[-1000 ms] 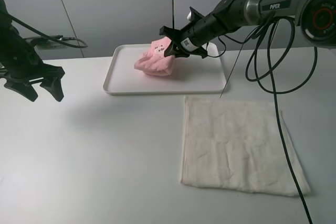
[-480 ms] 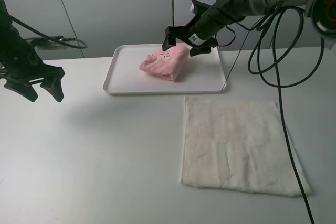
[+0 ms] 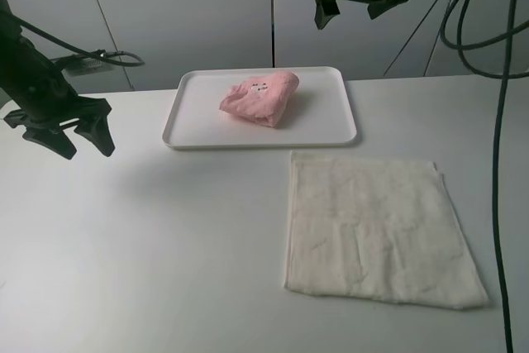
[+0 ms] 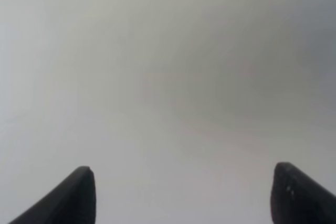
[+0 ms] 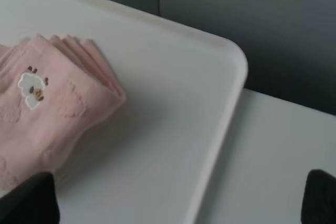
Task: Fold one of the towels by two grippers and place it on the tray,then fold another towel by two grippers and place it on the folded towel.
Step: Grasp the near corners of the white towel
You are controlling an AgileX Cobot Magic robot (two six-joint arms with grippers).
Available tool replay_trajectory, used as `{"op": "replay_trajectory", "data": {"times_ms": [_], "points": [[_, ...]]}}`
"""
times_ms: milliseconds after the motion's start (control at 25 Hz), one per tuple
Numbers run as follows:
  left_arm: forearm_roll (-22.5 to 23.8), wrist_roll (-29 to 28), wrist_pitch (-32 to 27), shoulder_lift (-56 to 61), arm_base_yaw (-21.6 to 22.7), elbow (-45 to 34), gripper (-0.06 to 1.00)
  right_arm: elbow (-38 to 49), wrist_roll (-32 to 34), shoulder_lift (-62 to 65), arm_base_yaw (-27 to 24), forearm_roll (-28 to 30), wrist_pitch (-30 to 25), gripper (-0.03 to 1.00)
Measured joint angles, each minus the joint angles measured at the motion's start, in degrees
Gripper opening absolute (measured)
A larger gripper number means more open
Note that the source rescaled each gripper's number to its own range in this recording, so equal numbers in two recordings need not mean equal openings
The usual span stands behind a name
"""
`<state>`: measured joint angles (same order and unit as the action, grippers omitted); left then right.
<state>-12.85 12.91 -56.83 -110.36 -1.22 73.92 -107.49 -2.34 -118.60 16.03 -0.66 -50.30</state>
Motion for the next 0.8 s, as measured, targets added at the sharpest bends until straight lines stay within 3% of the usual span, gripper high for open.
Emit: {"op": "replay_trajectory", "data": {"times_ms": [160, 320, 520, 640, 800], "points": [[-0.25, 2.66, 0.21, 0.0, -5.55, 0.0, 0.87, 8.67, 1.01, 6.74, 0.0, 3.82, -0.03, 1.0], [0.04, 3.69, 2.8, 0.0, -13.28, 0.0, 0.87, 23.28, 1.24, 15.75, 0.0, 7.13, 1.22, 1.0], [3.69, 3.92, 5.5, -0.22, -22.94, 0.92, 0.87, 41.51, 1.56, 28.87, 0.0, 8.6, 1.9, 1.0], [5.79, 3.92, 5.45, -0.71, -28.05, 4.03, 0.87, 49.62, 1.69, 35.45, 0.0, 8.69, 0.6, 1.0], [7.57, 4.67, 3.48, -2.39, -34.34, 10.82, 0.87, 55.84, 0.97, 40.94, 0.0, 8.69, -5.19, 1.0]]}}
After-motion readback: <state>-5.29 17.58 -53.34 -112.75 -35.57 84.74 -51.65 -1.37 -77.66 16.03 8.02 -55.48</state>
